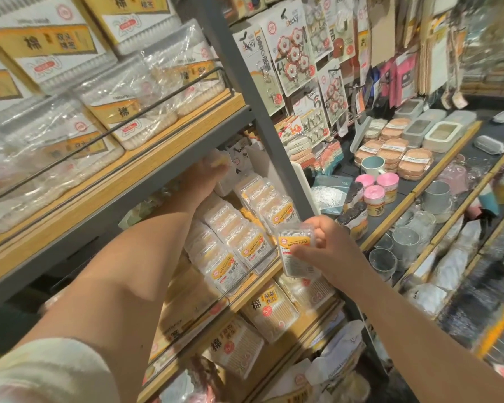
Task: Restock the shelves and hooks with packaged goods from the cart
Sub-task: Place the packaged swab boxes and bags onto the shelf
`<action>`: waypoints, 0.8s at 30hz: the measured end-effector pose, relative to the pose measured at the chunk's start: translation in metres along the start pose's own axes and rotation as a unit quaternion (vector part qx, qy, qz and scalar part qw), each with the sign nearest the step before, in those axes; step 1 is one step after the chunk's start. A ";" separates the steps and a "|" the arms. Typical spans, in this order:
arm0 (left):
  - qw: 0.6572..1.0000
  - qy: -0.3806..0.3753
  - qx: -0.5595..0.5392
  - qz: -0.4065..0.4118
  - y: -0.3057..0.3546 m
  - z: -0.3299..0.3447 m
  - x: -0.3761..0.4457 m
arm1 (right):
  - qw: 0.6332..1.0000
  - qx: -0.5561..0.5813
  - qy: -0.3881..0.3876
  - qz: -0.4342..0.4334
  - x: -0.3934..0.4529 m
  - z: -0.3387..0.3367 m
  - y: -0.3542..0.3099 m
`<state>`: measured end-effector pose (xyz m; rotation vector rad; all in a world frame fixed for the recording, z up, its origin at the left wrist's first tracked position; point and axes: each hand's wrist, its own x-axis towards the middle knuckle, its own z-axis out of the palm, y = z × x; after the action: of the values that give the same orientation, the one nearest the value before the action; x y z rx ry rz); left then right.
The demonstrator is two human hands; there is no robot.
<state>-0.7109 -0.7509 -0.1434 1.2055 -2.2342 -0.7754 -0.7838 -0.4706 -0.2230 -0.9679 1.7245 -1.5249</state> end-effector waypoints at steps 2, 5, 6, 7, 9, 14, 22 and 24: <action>0.999 -0.036 0.023 0.011 -0.006 0.002 -0.003 | 1.000 -0.007 0.005 -0.003 0.000 -0.002 0.001; 0.997 -0.057 0.053 0.010 -0.003 0.005 -0.002 | 1.000 -0.013 0.006 0.002 0.000 -0.004 0.003; 0.996 -0.052 0.072 0.025 -0.001 0.006 -0.002 | 1.000 -0.016 0.006 0.003 0.000 -0.004 0.002; 0.995 -0.047 0.088 0.031 0.001 0.008 -0.002 | 1.000 -0.014 0.007 0.003 0.001 -0.005 0.002; 0.994 -0.052 0.083 0.038 0.002 0.009 -0.002 | 1.000 -0.008 0.007 0.000 0.002 -0.005 0.002; 0.995 -0.068 0.068 0.012 -0.001 0.007 0.006 | 1.000 -0.016 0.014 0.012 0.005 -0.005 0.001; 0.998 -0.056 0.004 -0.008 0.008 0.014 0.021 | 1.000 -0.014 0.007 0.023 0.003 -0.001 0.003; 0.996 -0.079 0.023 -0.029 0.004 0.010 0.024 | 1.000 -0.010 0.004 0.016 0.003 0.000 0.001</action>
<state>-0.7314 -0.7671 -0.1444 1.2769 -2.3642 -0.8732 -0.7858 -0.4732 -0.2242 -0.9420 1.7552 -1.4962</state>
